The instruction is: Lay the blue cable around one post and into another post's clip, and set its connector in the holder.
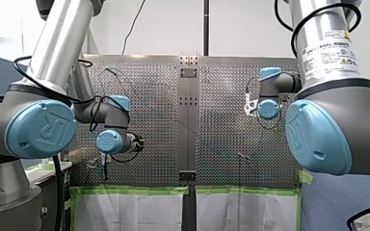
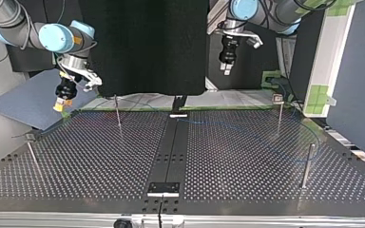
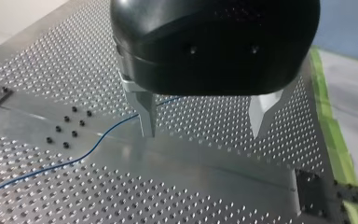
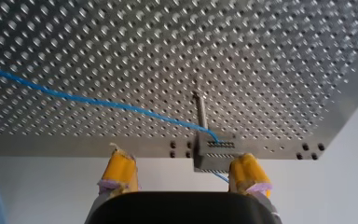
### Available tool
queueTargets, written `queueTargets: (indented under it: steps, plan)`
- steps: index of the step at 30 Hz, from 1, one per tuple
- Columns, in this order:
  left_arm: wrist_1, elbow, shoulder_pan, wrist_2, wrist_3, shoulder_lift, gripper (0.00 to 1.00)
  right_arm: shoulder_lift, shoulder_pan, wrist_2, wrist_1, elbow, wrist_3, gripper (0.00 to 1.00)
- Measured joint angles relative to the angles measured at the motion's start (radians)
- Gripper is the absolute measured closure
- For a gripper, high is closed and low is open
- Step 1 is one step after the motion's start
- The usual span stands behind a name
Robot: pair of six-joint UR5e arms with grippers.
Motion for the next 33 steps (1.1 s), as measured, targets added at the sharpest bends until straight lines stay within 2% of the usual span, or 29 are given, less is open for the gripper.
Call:
queueTargets:
  steps: [4,9,19,22,27,33]
  plan:
    - [0.003,0.000,0.000,-0.034,0.001,0.000,0.00,0.032,0.032,0.032,-0.002,-0.008,0.013,0.00]
    - [0.003,0.000,0.000,-0.068,0.001,0.000,0.00,0.073,0.073,0.073,-0.013,-0.013,0.016,0.00]
    - [0.003,0.000,0.001,-0.074,0.001,0.000,0.00,0.163,0.163,0.159,-0.001,-0.016,0.009,0.00]
    - [0.003,0.000,0.001,-0.072,0.000,0.000,0.00,0.190,0.189,0.155,-0.007,-0.016,0.002,0.00]
    - [0.003,0.000,0.001,-0.068,-0.002,0.000,0.00,0.235,0.237,0.115,-0.018,-0.016,-0.006,0.00]
    - [0.003,0.000,0.000,-0.067,-0.002,0.000,0.00,0.250,0.290,0.064,-0.026,-0.016,-0.008,0.00]
